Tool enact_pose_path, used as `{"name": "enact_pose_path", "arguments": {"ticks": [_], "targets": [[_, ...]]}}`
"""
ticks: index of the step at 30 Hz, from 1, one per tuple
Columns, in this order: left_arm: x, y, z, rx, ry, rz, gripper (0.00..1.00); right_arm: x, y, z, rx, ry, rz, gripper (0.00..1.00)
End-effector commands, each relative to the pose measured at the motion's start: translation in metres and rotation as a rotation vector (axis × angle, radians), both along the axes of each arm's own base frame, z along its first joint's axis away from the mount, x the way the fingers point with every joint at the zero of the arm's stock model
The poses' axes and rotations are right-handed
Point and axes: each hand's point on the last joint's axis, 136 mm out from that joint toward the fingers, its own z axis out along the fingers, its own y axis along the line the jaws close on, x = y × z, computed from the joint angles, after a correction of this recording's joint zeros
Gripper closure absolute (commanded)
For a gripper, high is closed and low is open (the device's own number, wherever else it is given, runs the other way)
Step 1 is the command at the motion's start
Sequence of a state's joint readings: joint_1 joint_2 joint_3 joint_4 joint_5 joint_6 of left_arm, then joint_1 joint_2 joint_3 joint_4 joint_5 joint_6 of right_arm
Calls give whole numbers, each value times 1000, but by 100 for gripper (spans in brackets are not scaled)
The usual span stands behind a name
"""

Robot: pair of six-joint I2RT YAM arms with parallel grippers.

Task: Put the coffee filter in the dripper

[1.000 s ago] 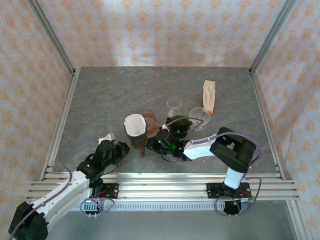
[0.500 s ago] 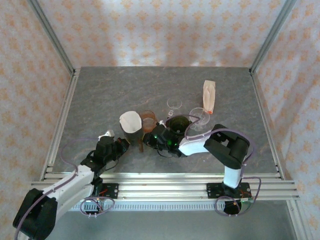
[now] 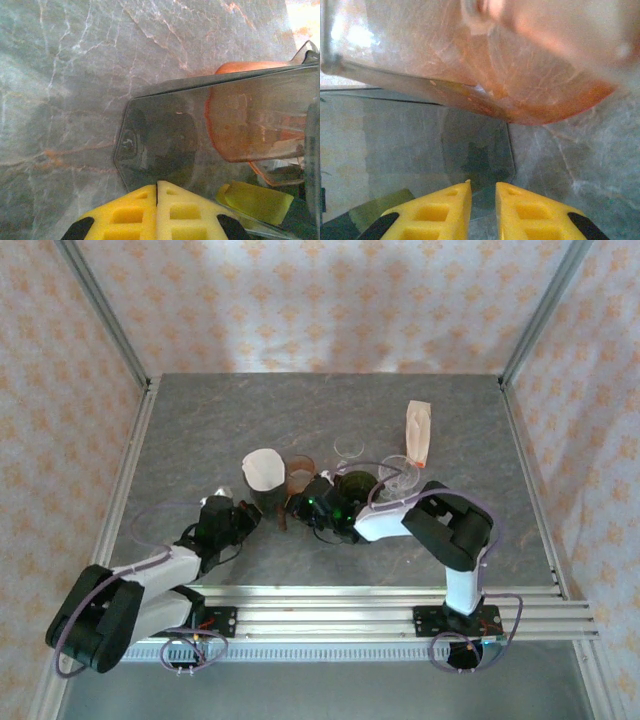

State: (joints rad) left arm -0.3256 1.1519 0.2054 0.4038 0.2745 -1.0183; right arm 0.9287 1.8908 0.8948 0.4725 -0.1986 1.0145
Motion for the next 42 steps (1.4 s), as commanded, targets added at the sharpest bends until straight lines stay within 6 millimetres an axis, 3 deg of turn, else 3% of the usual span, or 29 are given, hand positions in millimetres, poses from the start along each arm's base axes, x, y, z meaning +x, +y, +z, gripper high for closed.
{"name": "enact_pose_path", "arguments": {"ticks": [1,13,19,28,36,42], "targets": [[23,-11,25,-24,-100,-39,100,12,9,5,26,-14,-15,79],[55,-8,23,-9,-90,-35,100,39,17,12,38,-24,-43,79],[59,-5,18,-13,-79,-27,100,40,15,8,30,-11,-57,74],[40,7,26,11,-72,10,100,30,5,15,17,-7,-76,62],[7,24,29,45,-40,54,99,14,-11,13,-54,14,-117,61],[-19,34,46,31,-63,83,92,-3,-22,18,-104,17,-119,61]]}}
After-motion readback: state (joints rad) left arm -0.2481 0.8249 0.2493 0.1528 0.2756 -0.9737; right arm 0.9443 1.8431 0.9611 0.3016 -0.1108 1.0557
